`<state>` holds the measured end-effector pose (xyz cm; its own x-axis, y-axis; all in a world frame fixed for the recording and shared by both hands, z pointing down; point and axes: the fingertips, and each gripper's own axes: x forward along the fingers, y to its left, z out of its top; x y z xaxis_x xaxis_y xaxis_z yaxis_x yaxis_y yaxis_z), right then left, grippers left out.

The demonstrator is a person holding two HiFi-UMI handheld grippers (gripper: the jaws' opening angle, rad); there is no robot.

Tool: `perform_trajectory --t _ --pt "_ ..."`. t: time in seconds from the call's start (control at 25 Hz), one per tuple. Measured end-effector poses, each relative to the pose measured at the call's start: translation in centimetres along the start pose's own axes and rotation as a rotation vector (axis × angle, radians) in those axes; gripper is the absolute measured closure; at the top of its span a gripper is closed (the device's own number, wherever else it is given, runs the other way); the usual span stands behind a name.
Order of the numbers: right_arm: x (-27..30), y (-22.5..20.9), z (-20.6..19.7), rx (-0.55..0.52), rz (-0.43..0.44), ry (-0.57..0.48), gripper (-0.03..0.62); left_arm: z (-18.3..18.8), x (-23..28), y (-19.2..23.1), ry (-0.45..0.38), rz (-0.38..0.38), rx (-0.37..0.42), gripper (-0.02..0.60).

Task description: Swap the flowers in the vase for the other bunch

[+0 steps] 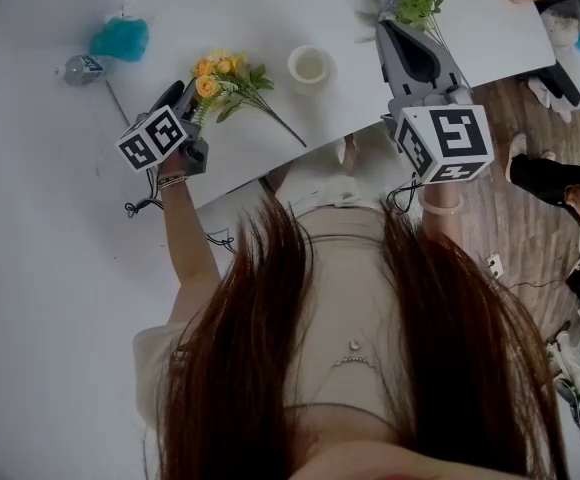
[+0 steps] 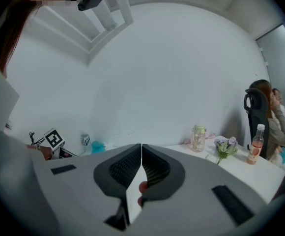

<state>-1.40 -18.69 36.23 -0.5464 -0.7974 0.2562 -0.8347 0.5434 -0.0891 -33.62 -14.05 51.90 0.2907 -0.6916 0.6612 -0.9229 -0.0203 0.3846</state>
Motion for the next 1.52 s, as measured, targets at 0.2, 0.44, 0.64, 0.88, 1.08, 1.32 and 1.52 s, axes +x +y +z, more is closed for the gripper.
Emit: perform_trajectory --t 0.2,0.44,0.64,0.88,1.08,1.32,1.52 --pt "-0.5 1.0 -0.4 -0.008 -0.01 -0.001 0.566 0.2 -1.0 1.5 -0.035 0.024 -0.008 0.367" --pt "-0.4 1.8 -0.3 -0.018 0.013 0.003 0.566 0.3 -2.6 3.0 -0.072 0.065 -0.036 0.367" --pt "-0.3 2.3 0.1 -0.04 0.043 -0.003 0.566 0.3 -4.5 3.9 -0.121 0.112 -0.064 0.367" --pt "-1.6 2.6 0.6 -0.052 0.081 -0.01 0.566 -0.3 -7.5 3.9 -0.184 0.166 -0.099 0.367" --pt "-2.7 2.1 0.5 -0.055 0.099 -0.011 0.566 -1.5 -9.2 3.1 -0.214 0.195 -0.116 0.367" --pt "-3.8 2.7 0.8 -0.077 0.149 -0.017 0.566 -2.7 -11.6 1.1 -0.268 0.219 -0.132 0.382" --pt "-5.4 3.4 0.9 -0.085 0.204 -0.026 0.566 -3.9 -13.9 -1.6 -0.315 0.256 -0.115 0.427"
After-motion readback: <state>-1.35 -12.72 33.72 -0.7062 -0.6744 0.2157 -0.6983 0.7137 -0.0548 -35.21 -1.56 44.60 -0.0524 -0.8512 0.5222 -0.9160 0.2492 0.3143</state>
